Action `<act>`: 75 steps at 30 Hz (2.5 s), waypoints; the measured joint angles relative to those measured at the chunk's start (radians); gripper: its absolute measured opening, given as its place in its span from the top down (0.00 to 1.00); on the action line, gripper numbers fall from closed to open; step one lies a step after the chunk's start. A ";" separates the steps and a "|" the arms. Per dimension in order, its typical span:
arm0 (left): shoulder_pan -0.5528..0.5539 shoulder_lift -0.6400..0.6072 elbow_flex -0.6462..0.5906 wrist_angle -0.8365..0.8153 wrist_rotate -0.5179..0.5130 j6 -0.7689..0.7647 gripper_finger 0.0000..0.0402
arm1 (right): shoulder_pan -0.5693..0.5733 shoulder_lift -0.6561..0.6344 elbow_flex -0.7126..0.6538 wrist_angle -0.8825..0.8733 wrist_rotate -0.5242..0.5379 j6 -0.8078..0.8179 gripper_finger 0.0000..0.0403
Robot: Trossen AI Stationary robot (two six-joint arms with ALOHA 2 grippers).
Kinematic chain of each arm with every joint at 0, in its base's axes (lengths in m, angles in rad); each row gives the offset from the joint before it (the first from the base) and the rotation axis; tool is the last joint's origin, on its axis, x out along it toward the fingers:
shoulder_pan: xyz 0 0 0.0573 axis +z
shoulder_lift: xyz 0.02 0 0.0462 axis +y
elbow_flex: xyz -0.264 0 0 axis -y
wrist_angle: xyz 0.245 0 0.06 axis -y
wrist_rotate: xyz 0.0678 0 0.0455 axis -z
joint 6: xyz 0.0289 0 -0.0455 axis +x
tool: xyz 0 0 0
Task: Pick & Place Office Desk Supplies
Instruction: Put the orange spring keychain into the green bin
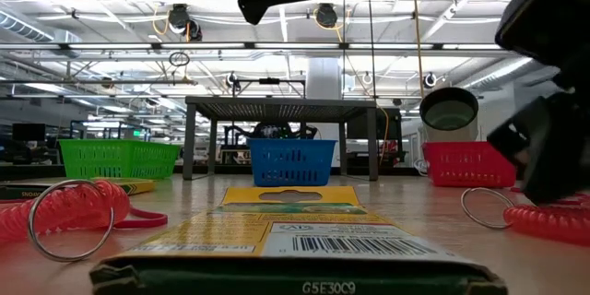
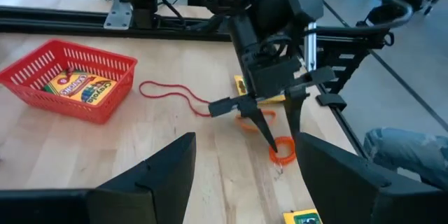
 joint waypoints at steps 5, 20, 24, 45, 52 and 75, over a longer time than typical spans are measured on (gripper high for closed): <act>0.000 0.000 0.000 0.023 0.000 -0.007 0.36 | -0.001 0.033 0.003 0.012 0.001 0.018 0.65; 0.000 0.000 0.000 0.059 -0.009 -0.002 0.36 | -0.020 0.035 0.003 -0.110 0.056 0.011 0.65; 0.000 0.000 0.000 0.059 -0.009 -0.002 0.36 | -0.031 0.036 0.003 -0.162 0.052 -0.032 0.65; 0.000 0.000 0.000 0.058 -0.009 0.029 0.36 | -0.037 0.037 0.001 -0.227 -0.050 -0.218 0.65; 0.000 0.000 0.000 0.058 -0.009 0.030 0.36 | -0.036 0.038 0.002 -0.324 -0.025 -0.272 0.65; 0.000 0.000 0.000 0.058 -0.008 0.030 0.36 | -0.068 0.035 -0.001 -0.220 0.115 -0.210 0.96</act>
